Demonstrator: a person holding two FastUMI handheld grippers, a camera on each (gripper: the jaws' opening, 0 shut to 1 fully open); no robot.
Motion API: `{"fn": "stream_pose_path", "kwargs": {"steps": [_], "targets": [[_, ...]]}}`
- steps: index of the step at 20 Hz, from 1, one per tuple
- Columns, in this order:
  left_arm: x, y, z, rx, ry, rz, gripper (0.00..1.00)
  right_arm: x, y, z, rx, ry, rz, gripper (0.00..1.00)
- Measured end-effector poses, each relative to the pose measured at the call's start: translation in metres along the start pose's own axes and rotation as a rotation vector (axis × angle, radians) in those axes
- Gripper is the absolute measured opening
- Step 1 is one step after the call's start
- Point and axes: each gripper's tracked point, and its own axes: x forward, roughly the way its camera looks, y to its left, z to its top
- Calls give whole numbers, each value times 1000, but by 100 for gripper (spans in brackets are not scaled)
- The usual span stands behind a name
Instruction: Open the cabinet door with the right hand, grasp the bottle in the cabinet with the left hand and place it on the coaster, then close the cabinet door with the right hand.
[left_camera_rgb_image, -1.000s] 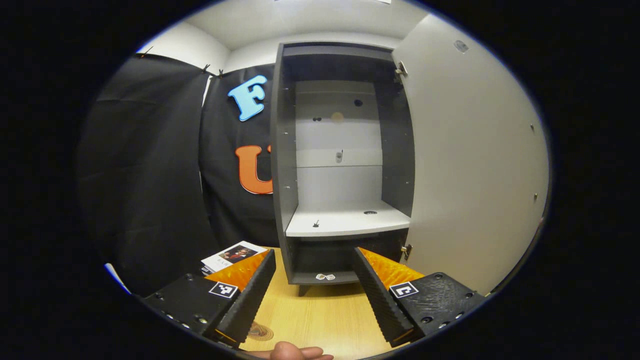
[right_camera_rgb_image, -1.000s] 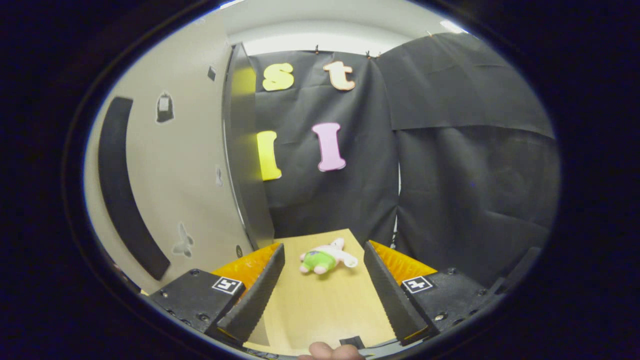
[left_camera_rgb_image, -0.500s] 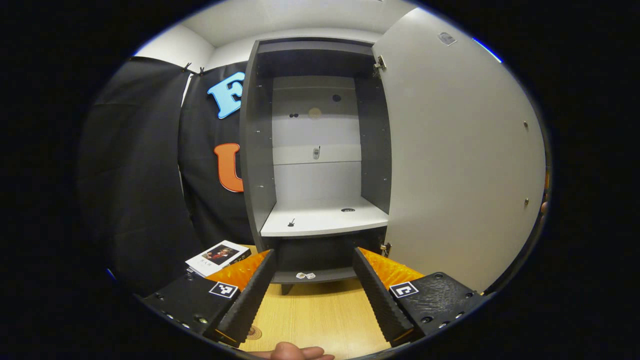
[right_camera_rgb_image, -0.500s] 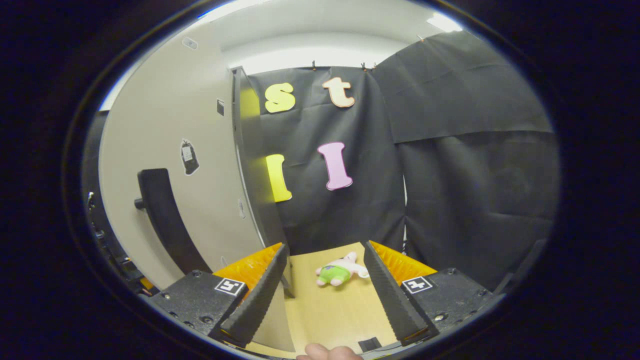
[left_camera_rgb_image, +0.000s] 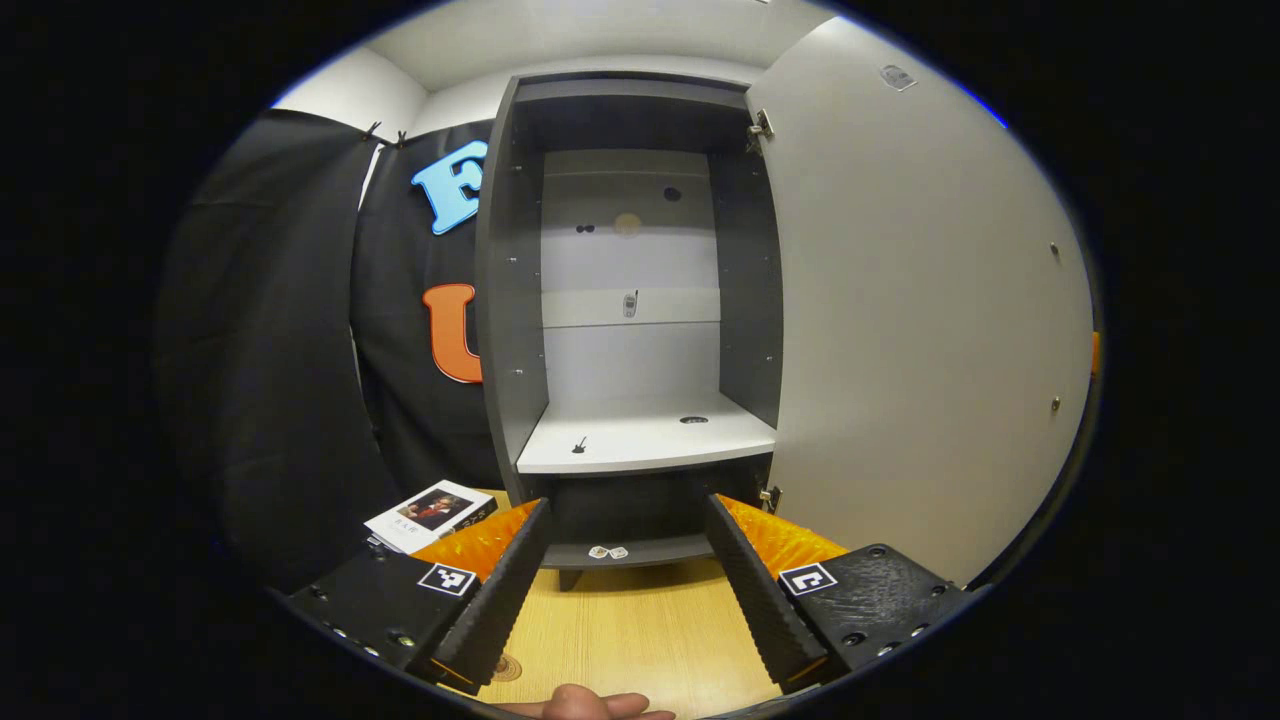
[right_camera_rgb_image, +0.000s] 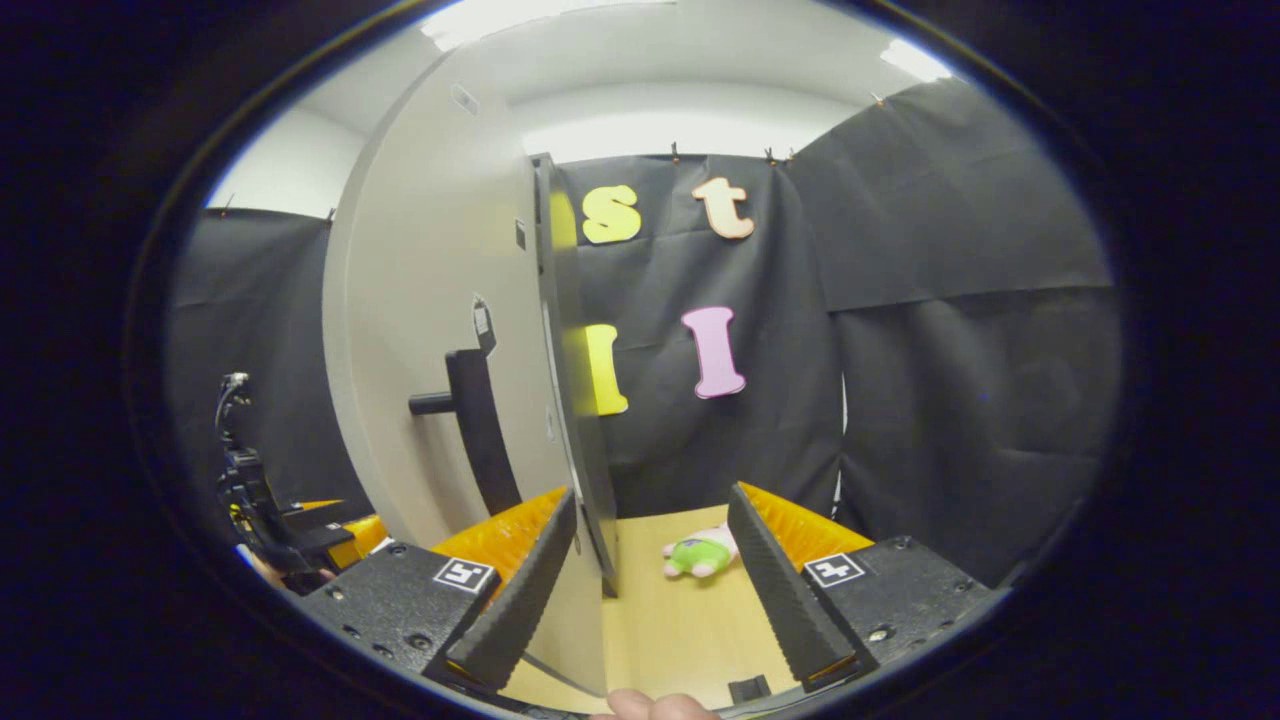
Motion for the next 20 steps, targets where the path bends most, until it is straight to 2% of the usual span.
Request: {"fn": "stream_pose_path", "kwargs": {"steps": [4, 5, 6, 13, 14, 16, 17, 18, 19, 20], "targets": [[-7, 14, -7, 10, 5, 19, 94, 1, 12, -5, 57, 34, 36, 97], [-9, 20, -9, 9, 7, 30, 94, 2, 18, -5, 56, 37, 49, 95], [-11, 26, -11, 6, 8, 42, 94, 2, 27, -6, 48, 38, 63, 97], [-32, 71, -23, -10, 24, 108, 94, 6, 87, -16, 13, 27, 172, 97], [-35, 77, -25, -13, 27, 119, 94, 8, 94, -18, 20, 31, 185, 92], [-42, 90, -29, -18, 34, 142, 94, 12, 108, -16, 15, 23, 208, 92], [-45, 96, -31, -24, 36, 156, 94, 16, 113, -14, 9, 19, 214, 97], [-48, 101, -34, -31, 41, 168, 94, 21, 118, -16, 9, 20, 219, 97], [-52, 104, -36, -40, 44, 174, 94, 25, 124, -18, 19, 26, 227, 92], [-55, 107, -37, -47, 45, 178, 94, 29, 131, -18, 33, 29, 238, 92]]}}
